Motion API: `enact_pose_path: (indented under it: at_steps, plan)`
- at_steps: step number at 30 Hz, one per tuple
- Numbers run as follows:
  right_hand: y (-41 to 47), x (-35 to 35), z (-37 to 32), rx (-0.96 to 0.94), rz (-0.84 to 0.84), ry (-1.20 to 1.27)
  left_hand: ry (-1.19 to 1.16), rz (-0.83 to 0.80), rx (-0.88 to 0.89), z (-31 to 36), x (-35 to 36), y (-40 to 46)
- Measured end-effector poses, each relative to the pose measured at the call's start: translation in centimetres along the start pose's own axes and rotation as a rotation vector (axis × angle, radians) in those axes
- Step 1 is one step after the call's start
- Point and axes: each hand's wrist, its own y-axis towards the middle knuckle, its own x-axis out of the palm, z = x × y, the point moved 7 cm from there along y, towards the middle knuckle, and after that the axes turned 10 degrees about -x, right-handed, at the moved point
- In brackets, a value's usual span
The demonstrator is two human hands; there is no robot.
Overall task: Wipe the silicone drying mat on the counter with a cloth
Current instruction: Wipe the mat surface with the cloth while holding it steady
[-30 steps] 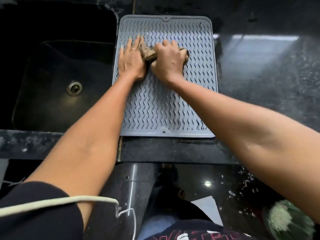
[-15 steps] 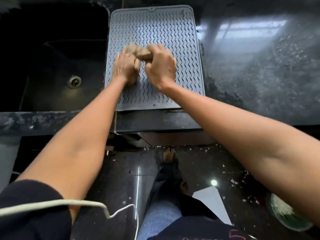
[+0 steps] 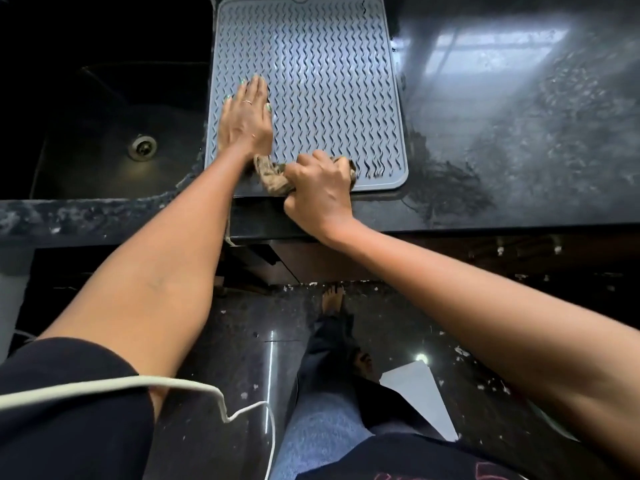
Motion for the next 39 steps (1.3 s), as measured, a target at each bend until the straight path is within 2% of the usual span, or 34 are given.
enact_pose_path:
  at_steps: [4,9,14,17,20,26,31,33,37,39]
  plan:
    - [-1.5,-0.6,-0.8,0.011,-0.022,0.02,-0.024,0.025,0.002,-0.1,-0.1,-0.7]
    - [-2.3,-1.0,-0.9,0.007,-0.129,0.194,0.008,0.016,0.017,-0.1,-0.2,-0.7]
    - [2.5,-4.0,2.1,0.244,0.144,0.367,-0.002,0.089,0.031,-0.2,-1.8,-0.3]
    - [8.8,-4.5,4.1,0.294,0.155,0.378,-0.105,0.221,0.015,-0.7,-4.2,2.5]
    - [13.1,-3.3,5.9,0.297,0.122,0.319,-0.204,0.272,0.036,-0.7,-5.6,6.5]
    - [19.9,-0.1,9.1,0.315,0.154,0.152,-0.312,0.182,0.094,-0.2,-6.2,15.7]
    - [26.2,1.4,10.9,0.295,0.203,-0.053,-0.222,0.112,-0.028,0.2,-6.2,21.6]
    - [28.4,3.0,11.3,0.276,0.14,-0.112,-0.224,0.045,-0.063,0.0,-6.3,23.5]
    - [30.6,7.4,10.8,0.164,-0.134,-0.221,-0.267,-0.069,-0.082,-0.5,-5.8,25.4]
    - [30.4,8.1,10.2,0.123,-0.137,-0.289,-0.295,-0.055,-0.103,-0.6,-5.8,25.6]
